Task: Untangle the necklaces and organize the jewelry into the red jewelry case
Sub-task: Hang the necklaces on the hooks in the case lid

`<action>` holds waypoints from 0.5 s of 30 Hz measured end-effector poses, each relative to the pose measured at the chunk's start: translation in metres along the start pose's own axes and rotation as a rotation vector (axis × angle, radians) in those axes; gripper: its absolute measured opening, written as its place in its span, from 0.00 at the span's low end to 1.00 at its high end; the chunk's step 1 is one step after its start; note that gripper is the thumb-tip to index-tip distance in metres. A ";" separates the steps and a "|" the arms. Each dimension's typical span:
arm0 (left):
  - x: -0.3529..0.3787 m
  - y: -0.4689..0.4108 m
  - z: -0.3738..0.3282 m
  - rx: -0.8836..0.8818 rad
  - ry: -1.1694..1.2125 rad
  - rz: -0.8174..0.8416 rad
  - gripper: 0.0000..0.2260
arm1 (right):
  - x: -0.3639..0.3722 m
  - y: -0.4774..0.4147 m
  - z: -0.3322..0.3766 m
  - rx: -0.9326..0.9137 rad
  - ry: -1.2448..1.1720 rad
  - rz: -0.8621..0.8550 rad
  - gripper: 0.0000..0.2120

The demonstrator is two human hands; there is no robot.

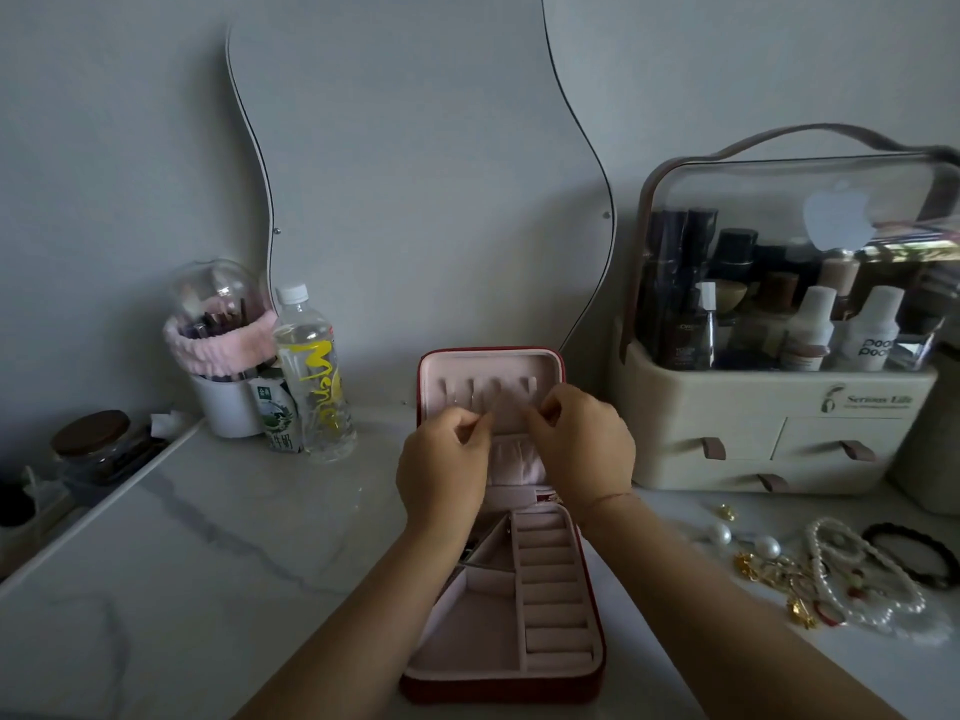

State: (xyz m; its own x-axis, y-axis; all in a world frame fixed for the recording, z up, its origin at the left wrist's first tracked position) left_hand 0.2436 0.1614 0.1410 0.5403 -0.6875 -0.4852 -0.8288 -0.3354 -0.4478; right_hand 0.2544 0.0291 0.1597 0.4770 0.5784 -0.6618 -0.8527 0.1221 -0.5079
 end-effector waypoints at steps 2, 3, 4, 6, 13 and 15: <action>-0.008 0.012 0.003 0.019 0.098 0.091 0.05 | -0.003 0.005 0.000 0.070 -0.182 0.193 0.16; -0.011 0.019 0.004 0.027 0.144 0.142 0.05 | -0.004 0.009 0.003 0.119 -0.303 0.291 0.17; -0.014 0.027 0.003 0.036 0.184 0.200 0.06 | -0.005 0.012 0.006 0.169 -0.416 0.367 0.17; -0.016 0.040 0.000 0.031 0.251 0.333 0.06 | -0.006 0.018 0.010 0.257 -0.573 0.463 0.14; -0.025 0.035 0.005 0.005 0.117 0.240 0.10 | -0.022 0.044 0.012 0.296 -0.624 0.535 0.14; -0.024 0.022 0.007 0.114 0.086 0.160 0.14 | -0.029 0.053 0.012 0.239 -0.522 0.531 0.12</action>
State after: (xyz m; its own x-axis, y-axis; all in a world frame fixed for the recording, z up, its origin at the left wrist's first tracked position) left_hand 0.2133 0.1746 0.1370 0.3844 -0.7802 -0.4935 -0.8789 -0.1458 -0.4542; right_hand 0.1932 0.0287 0.1588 -0.1188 0.9055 -0.4074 -0.9897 -0.1408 -0.0244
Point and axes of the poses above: each hand's wrist, its own y-axis away from the middle knuckle, its own x-axis out of the palm, z = x × y, the point moved 1 cm from there along -y, towards the middle knuckle, and after that the axes turned 2 degrees about z, right-handed, at the moved point
